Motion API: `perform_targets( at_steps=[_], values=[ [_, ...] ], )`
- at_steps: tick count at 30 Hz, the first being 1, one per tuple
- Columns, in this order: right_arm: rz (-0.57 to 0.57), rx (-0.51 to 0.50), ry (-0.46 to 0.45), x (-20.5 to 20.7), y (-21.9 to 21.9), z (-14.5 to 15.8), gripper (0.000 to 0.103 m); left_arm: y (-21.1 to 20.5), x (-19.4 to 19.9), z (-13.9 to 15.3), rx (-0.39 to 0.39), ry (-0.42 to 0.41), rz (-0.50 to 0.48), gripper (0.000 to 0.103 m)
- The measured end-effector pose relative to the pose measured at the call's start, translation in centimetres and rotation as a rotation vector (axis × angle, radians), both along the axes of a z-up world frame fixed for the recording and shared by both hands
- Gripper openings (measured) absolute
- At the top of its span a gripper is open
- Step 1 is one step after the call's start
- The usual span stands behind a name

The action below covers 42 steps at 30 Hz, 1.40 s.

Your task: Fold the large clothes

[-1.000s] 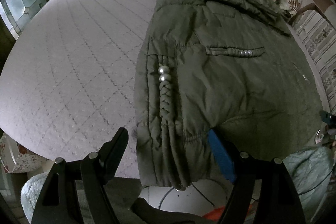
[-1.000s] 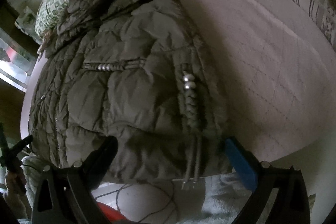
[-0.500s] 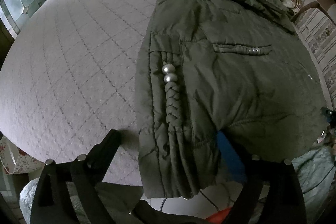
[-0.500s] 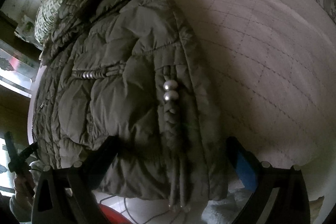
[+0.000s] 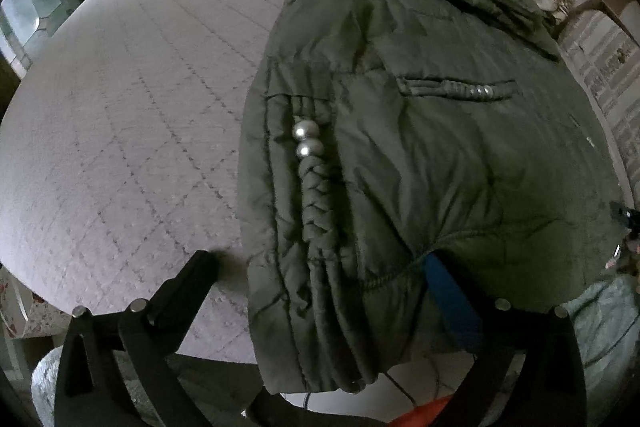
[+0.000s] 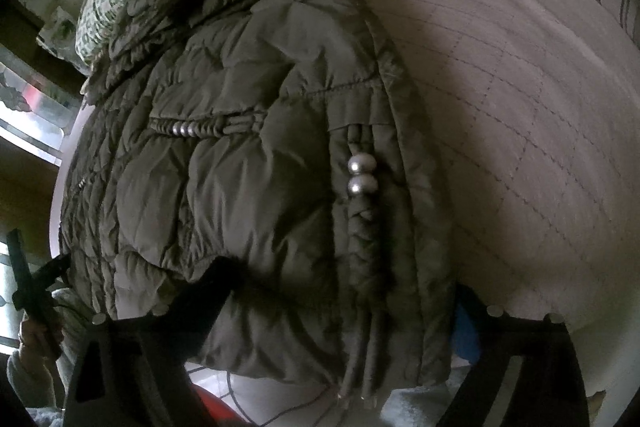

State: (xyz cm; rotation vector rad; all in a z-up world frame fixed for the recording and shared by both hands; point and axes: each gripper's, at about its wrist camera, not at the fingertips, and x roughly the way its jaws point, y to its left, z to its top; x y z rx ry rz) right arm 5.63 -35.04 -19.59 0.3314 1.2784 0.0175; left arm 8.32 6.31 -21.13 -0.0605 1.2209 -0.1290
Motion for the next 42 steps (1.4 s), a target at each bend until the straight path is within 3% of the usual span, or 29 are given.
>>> perform_targets(
  at_steps=[5,10,15,18,26,29,33,36,42],
  values=[
    [0.023,0.002,-0.008,0.1,0.6,0.3,0.075,-1.7,-0.2,-0.3,0.0,0.033,-0.071,0.102],
    [0.033,-0.008,-0.02,0.2,1.2,0.9,0.06,-2.9,-0.7,-0.1,-0.009,0.015,-0.101,0.083],
    [0.037,0.004,-0.029,0.3,1.4,1.5,0.045,-2.8,-1.4,0.8,-0.049,0.004,-0.11,0.055],
    [0.031,0.003,-0.034,0.5,1.6,1.6,0.039,-2.8,-1.7,1.1,-0.065,0.001,-0.106,0.048],
    [0.014,0.025,-0.039,0.3,0.8,1.2,0.037,-0.6,-2.2,0.6,-0.121,0.009,-0.078,0.051],
    [0.006,0.037,-0.029,0.4,0.6,0.7,0.037,-0.6,-2.2,0.6,-0.108,0.012,-0.08,0.051],
    [0.01,0.013,-0.043,0.3,0.8,0.8,0.032,-1.3,-2.2,1.6,-0.084,-0.028,-0.111,0.031],
    [-0.003,0.015,-0.066,-0.2,0.8,1.5,0.024,-1.0,-2.5,2.6,-0.101,-0.056,-0.111,0.026],
    [-0.004,0.012,-0.141,-0.7,1.2,4.5,0.019,-0.6,-2.7,5.6,-0.131,-0.117,-0.122,0.021]
  ],
)
